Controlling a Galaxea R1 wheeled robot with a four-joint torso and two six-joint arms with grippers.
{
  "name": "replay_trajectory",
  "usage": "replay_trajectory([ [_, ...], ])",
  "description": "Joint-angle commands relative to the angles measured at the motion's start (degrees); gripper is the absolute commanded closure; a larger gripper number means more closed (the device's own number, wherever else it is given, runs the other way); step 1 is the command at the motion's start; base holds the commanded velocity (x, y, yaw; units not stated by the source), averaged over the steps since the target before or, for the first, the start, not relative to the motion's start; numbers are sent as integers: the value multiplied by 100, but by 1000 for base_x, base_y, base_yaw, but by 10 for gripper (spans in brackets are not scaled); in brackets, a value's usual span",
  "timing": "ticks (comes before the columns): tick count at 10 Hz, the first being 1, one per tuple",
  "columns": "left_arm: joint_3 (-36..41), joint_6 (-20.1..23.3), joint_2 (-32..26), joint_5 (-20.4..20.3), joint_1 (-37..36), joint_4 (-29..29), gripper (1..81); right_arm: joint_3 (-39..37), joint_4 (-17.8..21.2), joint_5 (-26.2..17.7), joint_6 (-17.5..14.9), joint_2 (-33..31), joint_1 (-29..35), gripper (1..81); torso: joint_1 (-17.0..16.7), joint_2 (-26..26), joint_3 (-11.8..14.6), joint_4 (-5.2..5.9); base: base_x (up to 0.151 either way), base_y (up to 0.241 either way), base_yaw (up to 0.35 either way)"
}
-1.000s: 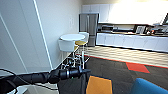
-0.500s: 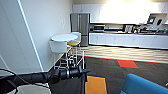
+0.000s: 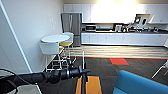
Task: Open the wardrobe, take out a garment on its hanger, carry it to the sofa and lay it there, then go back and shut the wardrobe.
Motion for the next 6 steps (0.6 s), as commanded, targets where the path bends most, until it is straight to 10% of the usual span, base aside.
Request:
replay_trajectory([
  [1, 197, 5, -10, -227, -890, 131, 811, 11, -32, -292, -4, -30, 101, 10, 0, 0, 0, 0, 0, 0, -229],
  [6, 206, -4, -45, -236, -890, 131, 811, 11, -67, -292, -13, 14, 118, 10, 0, 0, 0, 0, 0, 0, -229],
])
